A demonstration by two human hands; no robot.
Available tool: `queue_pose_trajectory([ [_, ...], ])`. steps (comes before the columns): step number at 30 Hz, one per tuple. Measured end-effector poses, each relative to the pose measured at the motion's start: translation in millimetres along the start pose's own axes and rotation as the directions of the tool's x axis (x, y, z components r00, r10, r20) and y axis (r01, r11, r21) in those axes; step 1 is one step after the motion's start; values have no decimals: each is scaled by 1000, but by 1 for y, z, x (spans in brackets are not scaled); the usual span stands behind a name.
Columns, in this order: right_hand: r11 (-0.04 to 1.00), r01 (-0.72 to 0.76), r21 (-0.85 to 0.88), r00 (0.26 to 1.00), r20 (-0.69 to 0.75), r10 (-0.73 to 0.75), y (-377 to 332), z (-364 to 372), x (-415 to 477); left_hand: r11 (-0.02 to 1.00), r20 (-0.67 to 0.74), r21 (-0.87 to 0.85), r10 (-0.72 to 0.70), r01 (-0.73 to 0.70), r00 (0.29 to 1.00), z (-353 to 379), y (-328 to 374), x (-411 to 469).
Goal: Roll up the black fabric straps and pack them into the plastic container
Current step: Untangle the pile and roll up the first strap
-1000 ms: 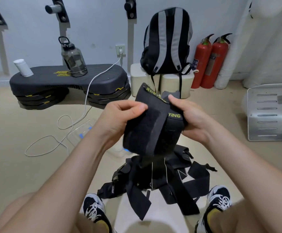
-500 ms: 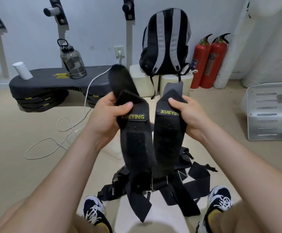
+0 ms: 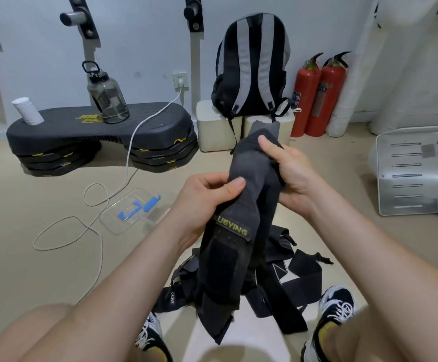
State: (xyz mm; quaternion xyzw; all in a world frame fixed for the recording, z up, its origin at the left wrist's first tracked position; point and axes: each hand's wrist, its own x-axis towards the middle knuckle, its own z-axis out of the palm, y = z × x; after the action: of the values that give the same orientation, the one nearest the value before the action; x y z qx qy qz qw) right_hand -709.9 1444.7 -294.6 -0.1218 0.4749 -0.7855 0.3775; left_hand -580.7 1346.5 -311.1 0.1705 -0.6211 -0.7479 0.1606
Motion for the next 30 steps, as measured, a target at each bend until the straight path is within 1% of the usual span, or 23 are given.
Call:
queue_pose_trajectory([
  [1,997,-66,-31,997,32,67,0,-2,-1,999,-62,-40,13,-16,998,1,3,1],
  [3,962,-171,-213,974,109,197,1,-5,-6,992,-181,-117,30,-52,983,-3,8,6],
  [5,908,-179,-380,955,156,253,4,-6,-9,989,-241,-131,28,-62,970,-9,13,8],
  [7,860,-120,-496,971,122,206,7,-6,-9,990,-249,-129,20,-54,968,-10,14,8],
  [9,834,-34,-551,991,86,98,8,-5,-7,992,-244,-125,0,-32,970,-7,13,7],
  [12,817,72,-572,996,83,-29,3,-1,-9,991,-241,-133,-22,-11,970,-6,11,7],
  [14,816,106,-569,993,103,-57,1,2,-12,991,-227,-132,-24,-6,974,-6,12,7],
  [16,781,105,-615,993,110,-47,3,4,-13,993,-210,-120,-11,-15,978,-4,12,6],
  [17,762,102,-640,993,108,-42,5,4,-13,995,-208,-98,7,-28,978,-4,13,5],
  [19,758,87,-646,996,79,-46,7,2,-9,995,-222,21,98,-96,970,-7,14,5],
  [21,797,59,-601,998,21,-58,4,-1,-6,975,-226,137,202,-174,953,-14,19,6],
  [23,845,53,-532,996,-29,-81,0,-5,-1,967,-188,138,240,-216,953,-24,27,4],
  [26,897,63,-437,993,-66,-102,-5,-10,3,984,-89,39,178,-175,980,-28,34,-1],
  [28,914,74,-398,993,-60,-106,-6,-10,4,990,-59,68,128,-124,990,-20,28,-3],
  [30,925,84,-370,993,-49,-110,-5,-6,2,989,-82,125,90,-79,993,-11,16,-3],
])
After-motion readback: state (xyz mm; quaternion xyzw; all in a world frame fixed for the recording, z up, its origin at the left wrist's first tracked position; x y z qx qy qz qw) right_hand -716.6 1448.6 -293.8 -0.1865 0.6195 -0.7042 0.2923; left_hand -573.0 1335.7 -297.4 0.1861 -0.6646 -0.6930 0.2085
